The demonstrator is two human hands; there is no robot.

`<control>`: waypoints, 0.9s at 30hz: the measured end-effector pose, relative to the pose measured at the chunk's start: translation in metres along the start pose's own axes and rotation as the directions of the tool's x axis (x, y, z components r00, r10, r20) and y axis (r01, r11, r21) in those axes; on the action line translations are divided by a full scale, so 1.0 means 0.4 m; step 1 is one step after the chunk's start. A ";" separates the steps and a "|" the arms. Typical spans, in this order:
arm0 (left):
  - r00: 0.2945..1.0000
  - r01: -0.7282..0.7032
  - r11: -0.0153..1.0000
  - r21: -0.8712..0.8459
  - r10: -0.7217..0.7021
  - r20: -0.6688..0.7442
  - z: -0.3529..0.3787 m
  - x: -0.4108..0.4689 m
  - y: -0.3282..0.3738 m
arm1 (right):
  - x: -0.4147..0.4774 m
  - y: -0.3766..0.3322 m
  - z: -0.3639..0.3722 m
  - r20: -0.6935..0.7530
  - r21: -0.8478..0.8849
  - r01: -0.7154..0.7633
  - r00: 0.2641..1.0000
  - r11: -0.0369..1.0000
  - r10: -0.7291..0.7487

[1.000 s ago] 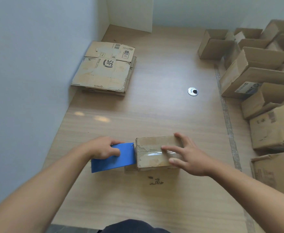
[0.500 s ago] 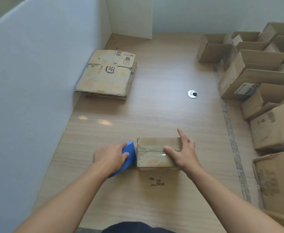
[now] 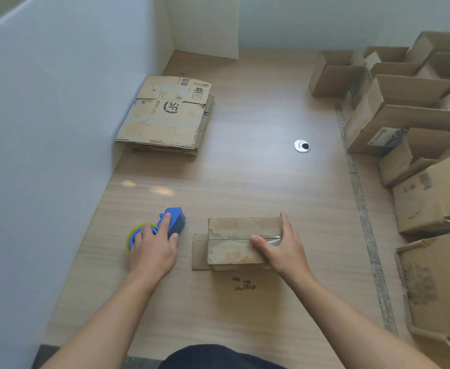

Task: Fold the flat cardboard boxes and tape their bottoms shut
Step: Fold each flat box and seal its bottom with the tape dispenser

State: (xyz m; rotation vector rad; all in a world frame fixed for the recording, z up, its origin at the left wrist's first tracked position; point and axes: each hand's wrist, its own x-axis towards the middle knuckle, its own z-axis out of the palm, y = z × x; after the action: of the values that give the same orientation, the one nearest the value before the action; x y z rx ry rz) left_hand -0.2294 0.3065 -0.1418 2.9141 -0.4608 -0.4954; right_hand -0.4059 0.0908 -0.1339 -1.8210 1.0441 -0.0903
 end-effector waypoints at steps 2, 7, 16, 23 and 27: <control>0.994 -0.094 0.976 -0.196 0.083 -0.065 -0.015 -0.025 0.054 | -0.006 -0.001 0.006 0.006 0.009 -0.004 1.000 1.000 0.004; 0.973 -0.110 0.811 -0.575 0.205 0.102 0.020 -0.125 0.229 | 0.005 0.011 0.013 -0.026 0.048 -0.012 1.000 0.999 0.014; 0.998 -0.067 0.815 -0.575 0.054 -0.040 0.054 -0.116 0.240 | 0.025 0.049 0.001 0.041 0.305 -0.055 0.998 0.951 0.044; 0.999 -0.013 0.723 -0.691 0.037 0.019 0.045 -0.103 0.213 | 0.034 0.054 -0.003 0.158 0.532 -0.176 0.982 0.828 0.108; 0.986 0.144 0.430 -0.891 0.019 0.168 0.044 -0.085 0.191 | 0.036 0.062 -0.038 0.261 0.642 -0.270 0.957 0.718 0.127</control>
State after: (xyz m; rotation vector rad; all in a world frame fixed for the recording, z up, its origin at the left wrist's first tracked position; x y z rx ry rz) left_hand -0.2870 0.2440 -0.1331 1.8157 -0.0265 -0.7014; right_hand -0.4194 0.0667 -0.1512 -1.0204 0.8989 -0.1325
